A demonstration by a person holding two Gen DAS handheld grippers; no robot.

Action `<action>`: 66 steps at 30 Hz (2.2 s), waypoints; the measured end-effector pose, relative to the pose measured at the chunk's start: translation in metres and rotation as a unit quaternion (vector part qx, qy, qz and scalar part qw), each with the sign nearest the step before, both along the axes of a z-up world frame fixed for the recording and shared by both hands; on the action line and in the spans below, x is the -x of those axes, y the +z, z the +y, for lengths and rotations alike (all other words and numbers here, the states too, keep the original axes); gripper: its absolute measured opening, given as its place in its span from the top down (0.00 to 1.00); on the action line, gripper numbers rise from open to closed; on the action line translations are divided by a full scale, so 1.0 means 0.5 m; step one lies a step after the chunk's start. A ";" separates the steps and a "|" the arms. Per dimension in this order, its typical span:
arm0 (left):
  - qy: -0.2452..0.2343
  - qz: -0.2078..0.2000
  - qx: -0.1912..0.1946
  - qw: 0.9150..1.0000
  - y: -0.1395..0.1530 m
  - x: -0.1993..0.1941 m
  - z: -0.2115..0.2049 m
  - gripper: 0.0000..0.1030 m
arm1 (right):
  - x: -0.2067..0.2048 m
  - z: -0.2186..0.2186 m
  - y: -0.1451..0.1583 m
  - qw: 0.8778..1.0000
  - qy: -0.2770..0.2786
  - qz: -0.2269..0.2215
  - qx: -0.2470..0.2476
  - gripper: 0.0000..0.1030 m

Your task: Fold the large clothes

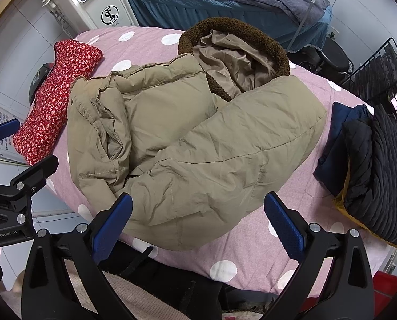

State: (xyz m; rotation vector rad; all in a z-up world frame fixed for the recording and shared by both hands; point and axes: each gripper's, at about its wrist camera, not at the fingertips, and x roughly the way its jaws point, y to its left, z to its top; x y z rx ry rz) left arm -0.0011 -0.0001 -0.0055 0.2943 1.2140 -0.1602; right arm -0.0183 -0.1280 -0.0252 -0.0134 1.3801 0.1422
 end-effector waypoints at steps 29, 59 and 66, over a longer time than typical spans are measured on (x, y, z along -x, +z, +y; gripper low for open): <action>0.038 0.021 0.057 0.997 -0.047 -0.252 0.071 0.09 | -0.138 -0.127 -0.039 0.993 -0.096 -0.041 -0.050 0.05; -0.089 0.198 0.099 0.971 -0.450 -0.649 -0.204 0.84 | -0.485 -0.272 -0.318 0.990 -0.138 -0.005 0.014 0.89; -0.172 0.075 0.192 0.963 -0.171 -0.491 -0.200 0.85 | -0.289 -0.301 -0.063 0.960 -0.140 -0.199 -0.141 0.99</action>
